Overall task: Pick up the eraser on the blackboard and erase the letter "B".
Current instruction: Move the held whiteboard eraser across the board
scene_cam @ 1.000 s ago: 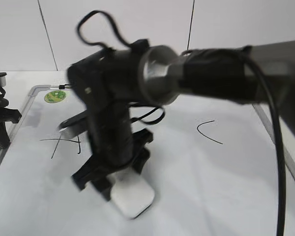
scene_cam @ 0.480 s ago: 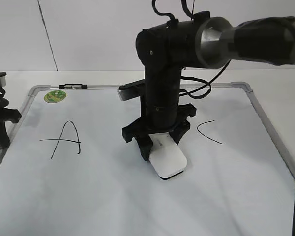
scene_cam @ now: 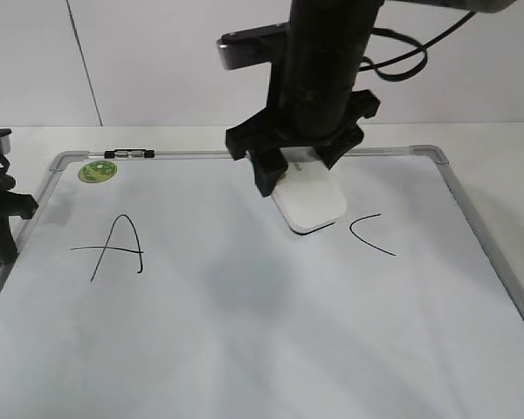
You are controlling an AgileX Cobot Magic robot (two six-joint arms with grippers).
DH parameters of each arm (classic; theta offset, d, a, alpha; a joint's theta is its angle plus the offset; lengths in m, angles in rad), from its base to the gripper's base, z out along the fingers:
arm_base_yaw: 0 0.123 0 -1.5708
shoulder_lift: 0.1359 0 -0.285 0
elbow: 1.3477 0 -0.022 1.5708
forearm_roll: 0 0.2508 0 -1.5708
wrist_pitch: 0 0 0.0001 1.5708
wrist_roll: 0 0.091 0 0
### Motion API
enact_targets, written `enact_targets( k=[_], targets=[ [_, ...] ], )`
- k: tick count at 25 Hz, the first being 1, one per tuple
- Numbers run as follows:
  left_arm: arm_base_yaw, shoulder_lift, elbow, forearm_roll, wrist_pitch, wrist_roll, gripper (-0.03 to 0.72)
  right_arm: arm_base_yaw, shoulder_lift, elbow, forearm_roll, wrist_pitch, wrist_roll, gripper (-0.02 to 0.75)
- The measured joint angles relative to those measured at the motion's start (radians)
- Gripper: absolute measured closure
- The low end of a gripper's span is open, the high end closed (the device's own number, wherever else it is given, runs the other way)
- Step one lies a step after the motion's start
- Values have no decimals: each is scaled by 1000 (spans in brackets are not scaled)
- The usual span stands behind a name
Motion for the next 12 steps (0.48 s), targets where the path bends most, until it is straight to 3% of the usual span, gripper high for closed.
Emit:
enact_targets(
  k=[5, 12],
  targets=[
    [0, 0, 0, 0, 2, 0, 671, -129, -24, 0, -18, 2, 16, 198],
    [0, 0, 0, 2, 1, 0, 671, -387, -28, 0, 121, 2, -43, 198]
  ],
)
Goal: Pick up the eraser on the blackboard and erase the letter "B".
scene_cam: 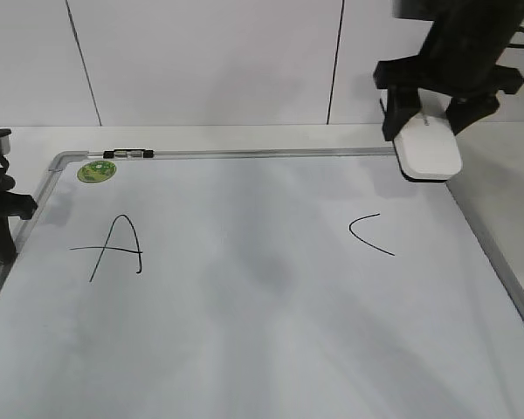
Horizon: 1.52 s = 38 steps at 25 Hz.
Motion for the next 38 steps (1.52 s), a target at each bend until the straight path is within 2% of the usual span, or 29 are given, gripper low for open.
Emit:
enact_targets(
  k=[5, 9, 16, 27, 38],
  targets=[
    [0, 0, 0, 0, 1, 0, 671, -98, -30, 76, 23, 0, -51, 198],
    [0, 0, 0, 0, 1, 0, 671, -134, -34, 197, 23, 0, -111, 198],
    [0, 0, 0, 0, 1, 0, 671, -134, -34, 299, 27, -17, -199, 198],
    [0, 0, 0, 0, 2, 0, 671, -169, 32, 303, 23, -53, -181, 198],
    [0, 0, -1, 0, 2, 0, 671, -169, 51, 303, -5, -83, -158, 198]
  ],
)
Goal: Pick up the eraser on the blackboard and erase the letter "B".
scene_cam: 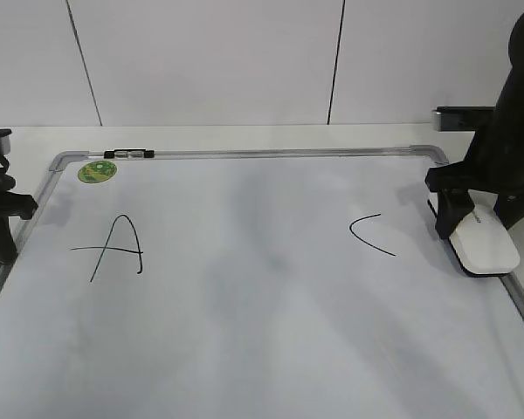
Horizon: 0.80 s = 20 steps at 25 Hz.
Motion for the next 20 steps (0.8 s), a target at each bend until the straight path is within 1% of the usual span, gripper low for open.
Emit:
enact_targets(
  k=[12, 14, 16, 17, 20],
  targets=[
    [0, 0, 0, 0, 0, 0, 671, 0, 0, 0, 0, -8, 15, 190],
    [0, 0, 0, 0, 0, 0, 671, 0, 0, 0, 0, -2, 17, 163],
    [0, 0, 0, 0, 0, 0, 671, 0, 0, 0, 0, 4, 19, 106],
    [0, 0, 0, 0, 0, 0, 671, 0, 0, 0, 0, 4, 19, 90],
    [0, 0, 0, 0, 0, 0, 671, 0, 0, -2, 0, 9, 19, 70]
  ],
)
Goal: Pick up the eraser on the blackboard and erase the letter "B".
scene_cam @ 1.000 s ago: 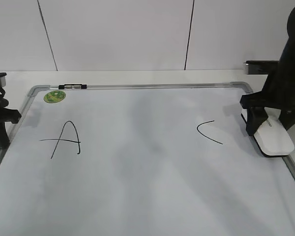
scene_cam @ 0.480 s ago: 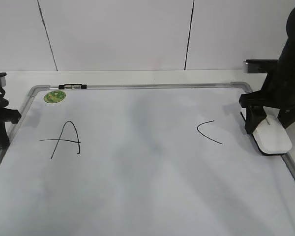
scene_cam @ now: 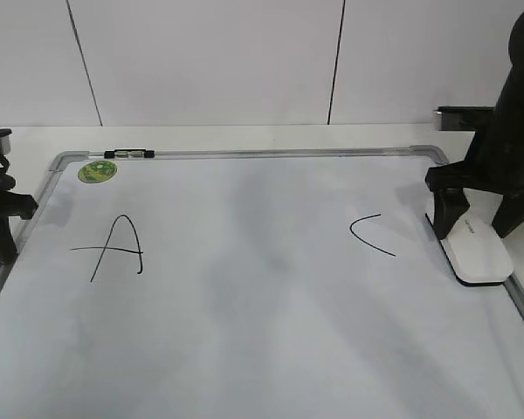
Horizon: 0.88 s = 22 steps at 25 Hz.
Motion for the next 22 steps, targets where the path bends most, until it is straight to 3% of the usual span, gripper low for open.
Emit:
enact_targets(
  k=[11, 16, 19, 22],
  targets=[
    [0, 0, 0, 0, 0, 0, 671, 0, -13, -174, 9, 57, 29, 81],
    [0, 0, 0, 0, 0, 0, 662, 0, -56, -176, 22, 68, 43, 137],
    [0, 0, 0, 4, 0, 11, 623, 0, -72, -176, 25, 67, 43, 158],
    [0, 0, 0, 11, -2, 23, 537, 0, -85, -176, 26, 68, 43, 164]
  ],
)
